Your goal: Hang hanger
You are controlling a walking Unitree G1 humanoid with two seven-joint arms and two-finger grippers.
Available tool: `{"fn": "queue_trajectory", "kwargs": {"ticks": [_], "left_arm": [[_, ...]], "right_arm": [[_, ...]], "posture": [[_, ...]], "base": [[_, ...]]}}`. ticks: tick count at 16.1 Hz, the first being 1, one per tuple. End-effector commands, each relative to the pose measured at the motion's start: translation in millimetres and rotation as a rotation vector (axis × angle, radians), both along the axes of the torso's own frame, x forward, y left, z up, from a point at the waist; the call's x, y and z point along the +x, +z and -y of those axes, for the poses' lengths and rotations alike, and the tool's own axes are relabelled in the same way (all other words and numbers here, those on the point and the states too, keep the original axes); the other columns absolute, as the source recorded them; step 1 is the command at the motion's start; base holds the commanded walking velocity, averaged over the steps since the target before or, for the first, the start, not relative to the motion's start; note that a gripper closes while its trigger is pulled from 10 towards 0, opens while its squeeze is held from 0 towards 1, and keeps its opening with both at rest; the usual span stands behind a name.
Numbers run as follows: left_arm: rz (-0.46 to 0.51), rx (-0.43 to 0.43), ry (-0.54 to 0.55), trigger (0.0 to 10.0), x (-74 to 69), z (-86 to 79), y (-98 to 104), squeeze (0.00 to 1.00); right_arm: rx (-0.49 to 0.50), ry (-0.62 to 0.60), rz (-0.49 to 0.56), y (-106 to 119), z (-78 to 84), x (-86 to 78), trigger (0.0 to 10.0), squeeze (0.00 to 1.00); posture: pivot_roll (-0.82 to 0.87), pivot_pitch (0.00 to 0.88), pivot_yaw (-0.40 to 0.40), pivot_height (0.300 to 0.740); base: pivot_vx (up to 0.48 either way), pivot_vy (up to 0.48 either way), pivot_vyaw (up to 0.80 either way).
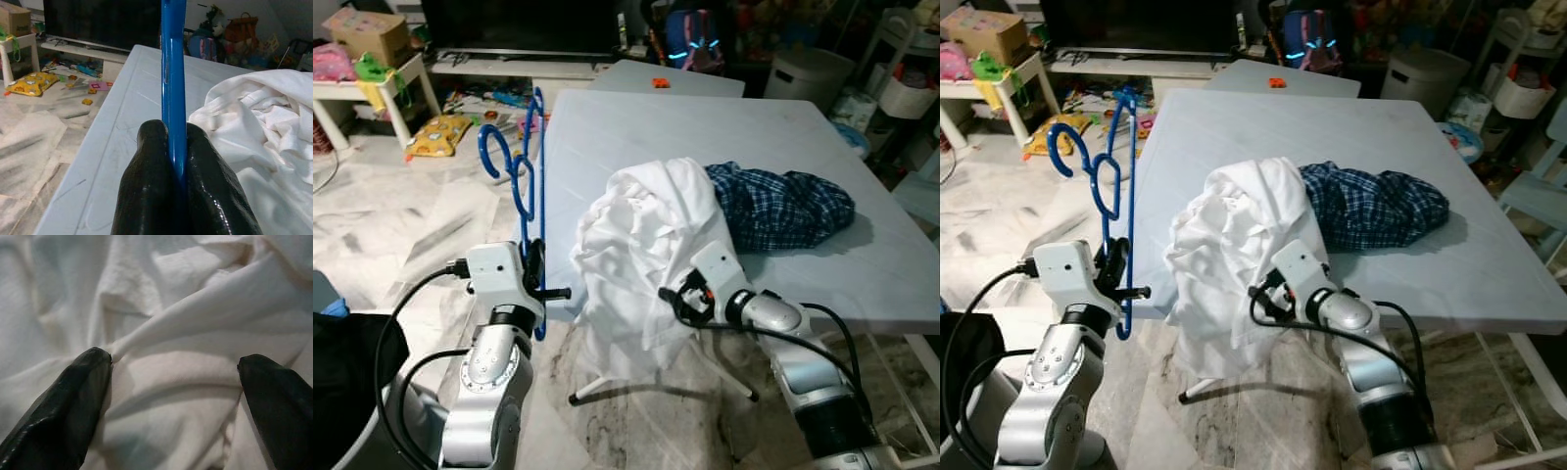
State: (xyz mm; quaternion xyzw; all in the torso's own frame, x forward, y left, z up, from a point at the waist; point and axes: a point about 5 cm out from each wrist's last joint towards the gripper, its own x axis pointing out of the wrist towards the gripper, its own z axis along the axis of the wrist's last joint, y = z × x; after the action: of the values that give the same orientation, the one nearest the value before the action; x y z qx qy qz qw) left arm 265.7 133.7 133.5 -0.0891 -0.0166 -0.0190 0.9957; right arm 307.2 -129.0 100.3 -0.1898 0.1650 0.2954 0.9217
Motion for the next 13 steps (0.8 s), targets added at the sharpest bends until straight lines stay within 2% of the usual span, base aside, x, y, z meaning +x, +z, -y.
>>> {"fn": "queue_trajectory", "kwargs": {"ticks": [1, 2, 3, 4, 9, 10, 13], "left_arm": [[0.018, 0.000, -0.017, 10.0, -0.9, 3.5, 5.0, 0.00], [0.020, 0.000, -0.013, 10.0, -0.4, 3.4, 5.9, 0.00], [0.024, -0.002, 0.000, 10.0, -0.4, 2.6, 7.2, 0.00], [0.024, -0.002, 0.008, 10.0, -1.6, 1.0, 7.6, 0.00], [0.015, 0.010, 0.020, 10.0, -5.3, -4.0, 6.3, 0.00], [0.018, 0.008, 0.016, 10.0, -3.1, -1.8, 7.1, 0.00], [0.024, 0.008, 0.013, 10.0, -2.1, -0.5, 8.7, 0.00]], "right_arm": [[-0.053, 0.002, -0.006, -5.7, -0.3, -6.4, 10.0, 0.00], [-0.066, 0.006, -0.006, -9.9, -2.1, -7.9, 10.0, 0.00], [-0.064, -0.005, -0.013, -16.7, -6.2, -9.6, 2.3, 0.00], [-0.065, -0.010, -0.018, -20.4, -8.9, -9.5, 0.0, 0.00], [0.032, -0.087, -0.069, -24.2, -33.4, 3.5, 0.0, 0.00], [0.066, -0.113, -0.069, -21.9, -43.9, 11.3, 0.0, 0.00], [0.106, -0.183, -0.073, -18.7, -59.6, 25.8, 0.0, 0.00]], "posture": [[-0.04, 0.035, -0.036, 0.740], [-0.03, 0.039, -0.042, 0.740], [-0.01, 0.044, -0.049, 0.740], [-0.01, 0.045, -0.053, 0.740], [0.00, 0.041, -0.054, 0.740], [0.00, 0.036, -0.054, 0.740], [0.01, 0.027, -0.065, 0.740]], "base": [[0.000, 0.000, 0.00], [0.000, 0.000, 0.00], [0.000, 0.000, 0.00], [0.000, 0.000, 0.00], [0.000, 0.000, 0.00], [0.000, 0.000, 0.00], [0.000, 0.000, 0.00]]}}
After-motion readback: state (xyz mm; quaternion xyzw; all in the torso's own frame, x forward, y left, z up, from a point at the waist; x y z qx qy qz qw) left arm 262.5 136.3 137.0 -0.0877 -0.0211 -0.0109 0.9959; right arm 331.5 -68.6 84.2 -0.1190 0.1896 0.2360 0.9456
